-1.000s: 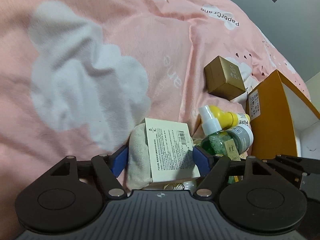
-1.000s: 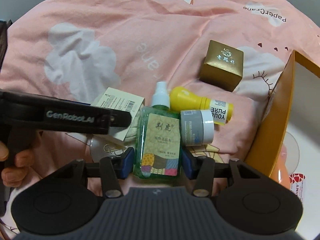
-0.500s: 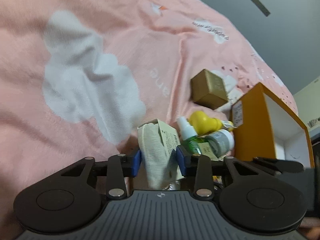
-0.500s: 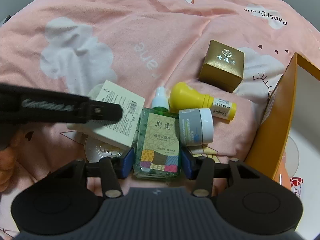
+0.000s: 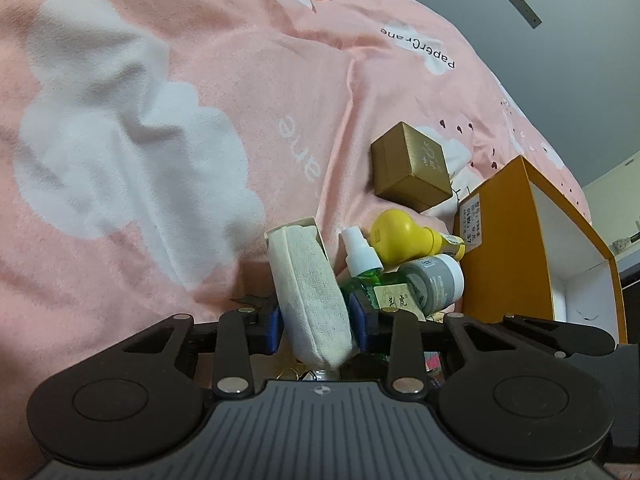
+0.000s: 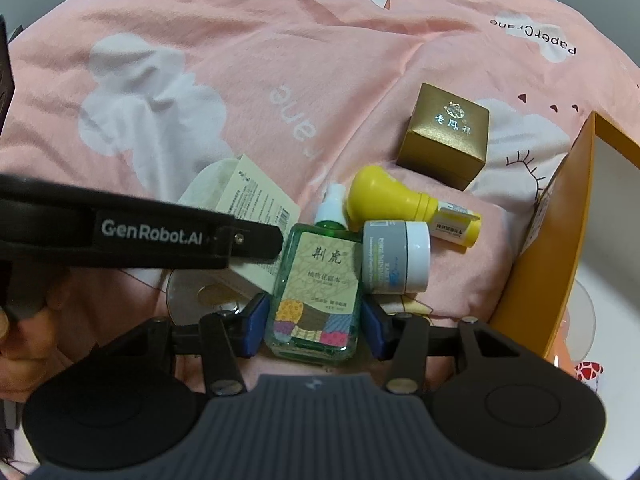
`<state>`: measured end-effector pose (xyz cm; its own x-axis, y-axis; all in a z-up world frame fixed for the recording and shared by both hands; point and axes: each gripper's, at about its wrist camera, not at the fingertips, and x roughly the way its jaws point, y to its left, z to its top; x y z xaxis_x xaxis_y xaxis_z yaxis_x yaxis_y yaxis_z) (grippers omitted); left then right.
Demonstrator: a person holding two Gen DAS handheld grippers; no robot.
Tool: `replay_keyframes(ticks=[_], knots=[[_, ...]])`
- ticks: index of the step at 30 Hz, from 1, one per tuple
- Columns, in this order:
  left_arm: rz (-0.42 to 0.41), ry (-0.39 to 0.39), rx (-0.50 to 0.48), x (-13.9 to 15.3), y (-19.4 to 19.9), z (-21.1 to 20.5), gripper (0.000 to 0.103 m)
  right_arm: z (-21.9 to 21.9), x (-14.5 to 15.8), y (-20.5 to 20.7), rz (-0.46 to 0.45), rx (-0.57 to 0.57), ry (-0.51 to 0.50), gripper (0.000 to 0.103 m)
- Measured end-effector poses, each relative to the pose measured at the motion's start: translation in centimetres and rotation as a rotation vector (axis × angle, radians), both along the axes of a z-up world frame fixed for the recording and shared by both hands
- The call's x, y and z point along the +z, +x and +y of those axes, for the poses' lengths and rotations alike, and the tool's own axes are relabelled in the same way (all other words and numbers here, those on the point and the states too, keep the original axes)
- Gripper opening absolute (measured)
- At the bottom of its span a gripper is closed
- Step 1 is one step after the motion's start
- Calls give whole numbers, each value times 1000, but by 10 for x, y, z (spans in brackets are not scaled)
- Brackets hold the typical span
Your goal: Organize rigid objects
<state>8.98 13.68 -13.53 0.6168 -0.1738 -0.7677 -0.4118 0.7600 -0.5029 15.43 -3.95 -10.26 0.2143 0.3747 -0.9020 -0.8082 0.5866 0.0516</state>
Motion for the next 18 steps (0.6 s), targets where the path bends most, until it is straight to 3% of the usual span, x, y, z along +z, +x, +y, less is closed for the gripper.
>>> replay_keyframes(ticks=[4,7,18], knots=[[-2,29,14,4,-4,-1,37,1,0,5,25,-7,15,58],[-6,56,11,10,-8,-2,35,1,-1,8,56,-20,26,50],[-12,145,1,32,-25,-6,30,-13,21,-2,34,-46,63,48]])
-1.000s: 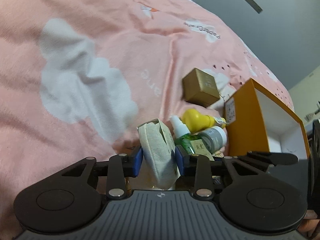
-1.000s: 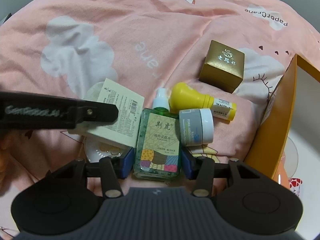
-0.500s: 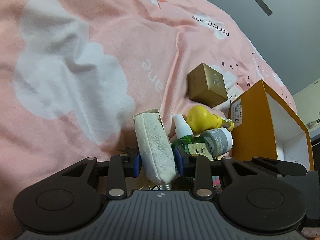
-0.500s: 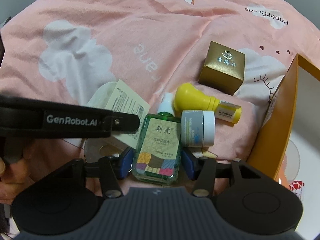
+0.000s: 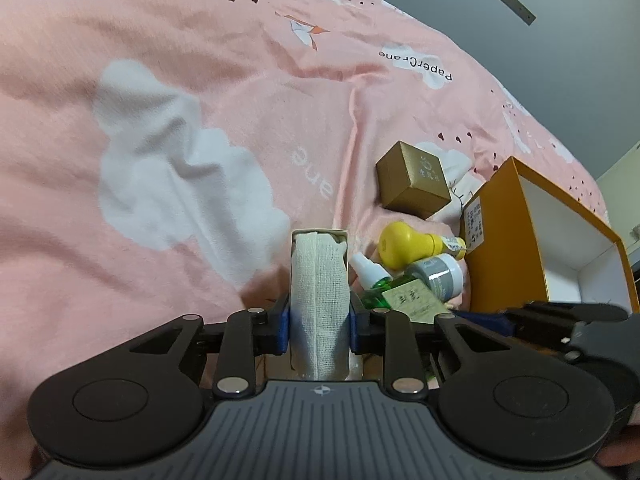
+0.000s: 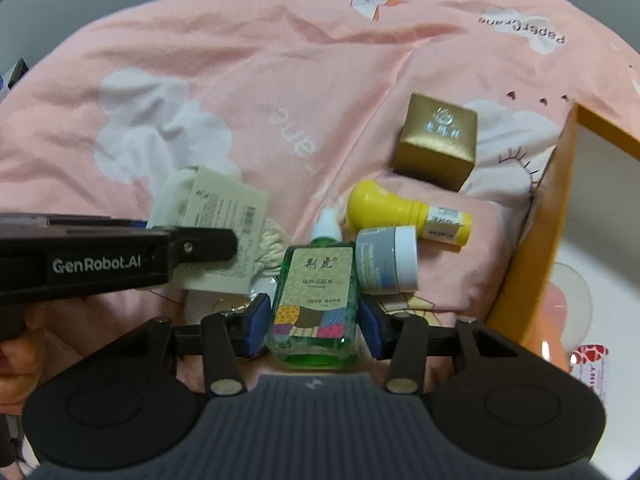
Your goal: Organize rigid objects
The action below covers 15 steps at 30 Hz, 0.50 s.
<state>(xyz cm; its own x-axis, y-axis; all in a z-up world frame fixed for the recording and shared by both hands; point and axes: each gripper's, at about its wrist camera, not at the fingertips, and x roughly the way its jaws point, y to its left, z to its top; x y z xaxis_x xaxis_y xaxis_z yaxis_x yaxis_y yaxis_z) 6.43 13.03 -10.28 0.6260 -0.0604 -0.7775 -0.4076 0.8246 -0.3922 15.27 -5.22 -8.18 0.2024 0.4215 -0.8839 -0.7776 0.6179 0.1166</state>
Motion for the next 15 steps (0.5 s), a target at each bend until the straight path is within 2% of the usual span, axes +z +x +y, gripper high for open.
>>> replay_keyframes(ticks=[9,15], knots=[[-51,55,-2,24,-12,-10,29,-18,37,-10,-71,-11,71,46],[-100,58,-1,42,-18,-12,29,-30,66,-13,-125,-29,132,46]])
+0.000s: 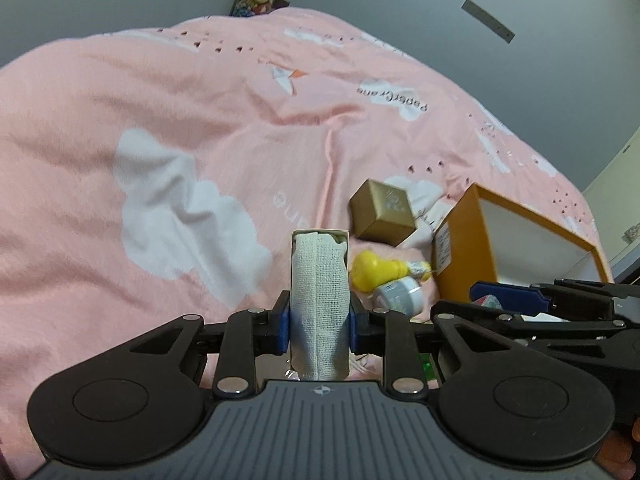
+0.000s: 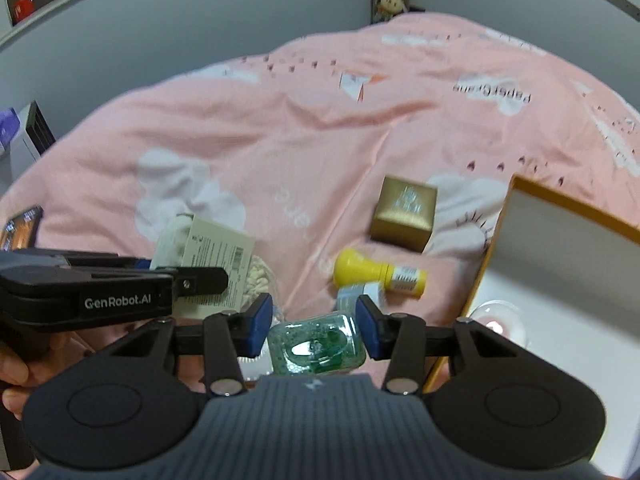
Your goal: Organize rigid objects
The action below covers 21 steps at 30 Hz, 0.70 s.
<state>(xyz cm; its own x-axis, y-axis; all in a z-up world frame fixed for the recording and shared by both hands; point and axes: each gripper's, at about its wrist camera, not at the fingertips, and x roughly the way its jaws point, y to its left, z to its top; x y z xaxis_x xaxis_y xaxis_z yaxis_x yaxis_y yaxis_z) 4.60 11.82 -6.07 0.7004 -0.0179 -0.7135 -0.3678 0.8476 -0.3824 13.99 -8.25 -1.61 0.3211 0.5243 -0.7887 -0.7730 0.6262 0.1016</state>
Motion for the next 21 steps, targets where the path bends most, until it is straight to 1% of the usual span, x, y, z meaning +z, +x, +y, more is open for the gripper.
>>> replay_keyframes(ticks=[6,12,14,15,16,19,21], knots=[[-59,12,-25,20,2,-10,29,-9,20,-1,-55,-5,24,46],[-117,4,-73,41,13,-25,29,-34,47,9,-96,-64,76,45],[-136,2,-98,47,19,-32,29,-43,55,14,-113,-92,88,43],[-145,0,-110,50,22,-36,30,-48,59,17,-119,-106,95,14],[-156,-2,-125,54,25,-40,29,-55,64,20,-132,-126,113,0],[-180,-11,-163,60,35,-53,30,-75,79,34,-135,-191,154,0],[-187,-7,-181,61,37,-59,30,-80,81,39,-143,-200,133,0]])
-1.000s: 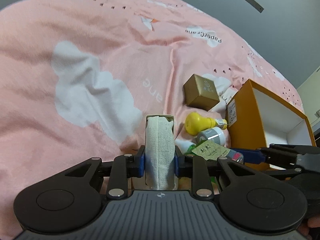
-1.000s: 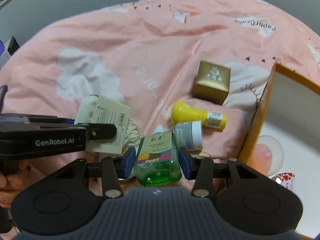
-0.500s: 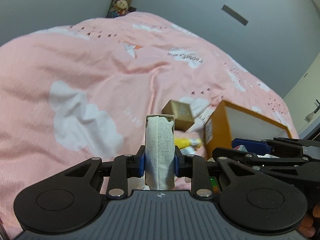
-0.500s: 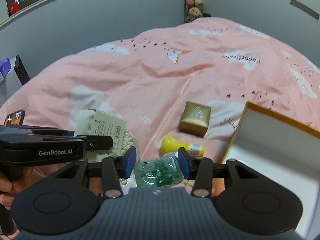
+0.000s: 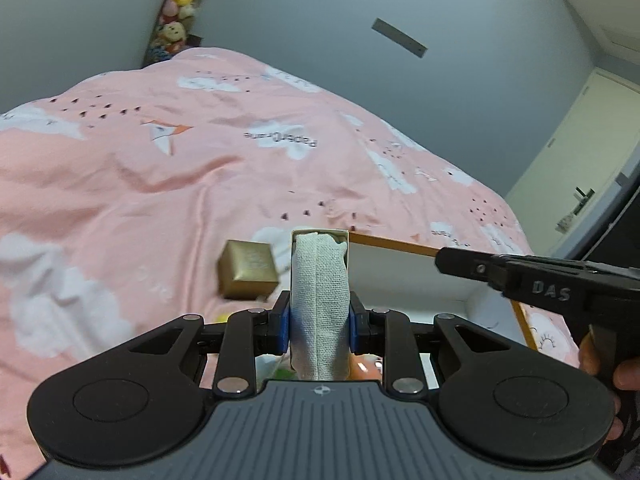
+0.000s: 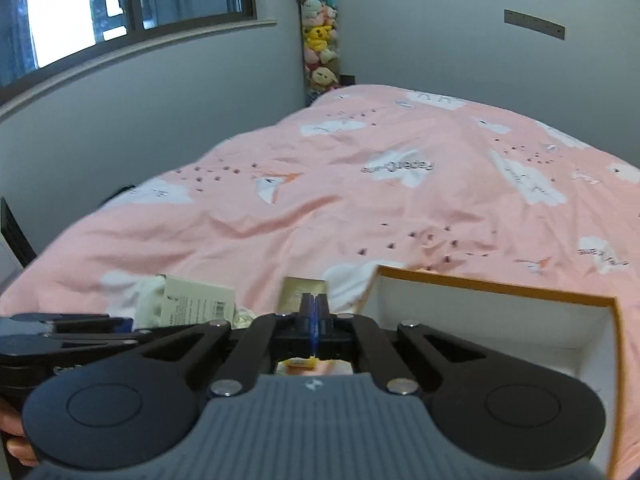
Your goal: Organize rigid objects
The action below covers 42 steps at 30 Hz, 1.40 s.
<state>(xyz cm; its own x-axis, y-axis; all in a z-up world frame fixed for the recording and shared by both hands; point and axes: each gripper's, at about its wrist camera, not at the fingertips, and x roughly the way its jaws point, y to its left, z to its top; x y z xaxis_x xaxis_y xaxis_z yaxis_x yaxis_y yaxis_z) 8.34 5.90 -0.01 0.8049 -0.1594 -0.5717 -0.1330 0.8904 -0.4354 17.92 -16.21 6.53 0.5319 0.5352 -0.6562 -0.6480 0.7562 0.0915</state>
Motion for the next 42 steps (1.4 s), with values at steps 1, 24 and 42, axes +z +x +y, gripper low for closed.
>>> replay_keyframes(ticks=[1,24,42], knots=[[1,4,-5,-1,-1,-1,30,-1,-1,1,-2,-5,-11,0],[306,15,91,-79,-38,60,30,101,-136,-41,297,347,-295,47],[356,8,119,-102,-29,63,30,124,-178,-15,456,317,-305,46]])
